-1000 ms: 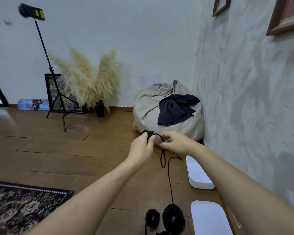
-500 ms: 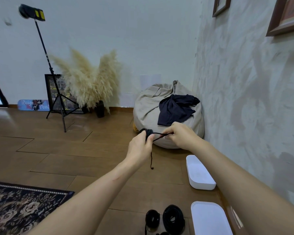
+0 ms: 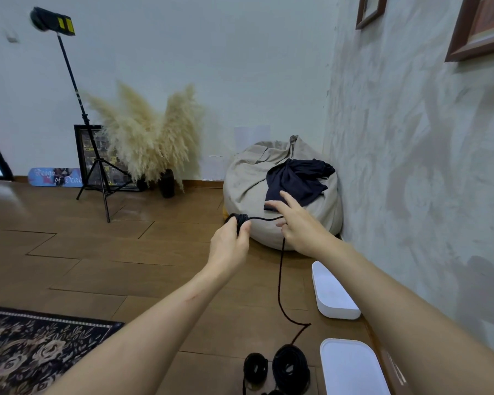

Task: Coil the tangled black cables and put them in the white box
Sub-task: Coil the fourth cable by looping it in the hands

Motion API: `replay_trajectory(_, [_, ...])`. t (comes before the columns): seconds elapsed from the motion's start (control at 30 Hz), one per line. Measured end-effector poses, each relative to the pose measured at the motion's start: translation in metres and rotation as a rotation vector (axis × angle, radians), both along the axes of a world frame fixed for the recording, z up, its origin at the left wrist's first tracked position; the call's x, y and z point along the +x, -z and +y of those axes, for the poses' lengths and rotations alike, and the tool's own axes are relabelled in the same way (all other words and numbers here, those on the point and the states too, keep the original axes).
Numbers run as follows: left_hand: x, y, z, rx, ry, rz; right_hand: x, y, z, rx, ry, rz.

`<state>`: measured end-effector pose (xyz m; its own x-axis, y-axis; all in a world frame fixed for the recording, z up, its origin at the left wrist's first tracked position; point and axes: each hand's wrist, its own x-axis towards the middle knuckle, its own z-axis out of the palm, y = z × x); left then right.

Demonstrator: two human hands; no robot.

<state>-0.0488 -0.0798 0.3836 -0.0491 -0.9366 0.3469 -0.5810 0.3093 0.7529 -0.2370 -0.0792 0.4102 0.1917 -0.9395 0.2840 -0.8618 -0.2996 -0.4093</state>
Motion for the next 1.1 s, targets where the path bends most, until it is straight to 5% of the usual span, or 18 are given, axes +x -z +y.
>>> replay_trajectory(0.23, [0.000,0.002,0.001,-0.008,0.007,-0.002,0.001,0.003,0.002,-0.164,0.076,0.270])
replay_trajectory(0.6, [-0.007,0.005,0.003,0.020,0.114,0.043,0.020,-0.012,-0.002,-0.167,0.375,0.426])
replay_trajectory(0.67, [-0.007,0.006,0.001,0.044,0.139,0.060,0.015,-0.012,-0.001,-0.237,0.216,0.276])
replay_trajectory(0.8, [-0.004,0.005,-0.001,0.099,0.196,0.100,-0.002,-0.014,0.004,-0.039,-0.089,-0.240])
replay_trajectory(1.1, [-0.018,-0.014,0.016,0.079,0.424,0.167,-0.013,-0.018,-0.005,-0.167,-0.085,-0.437])
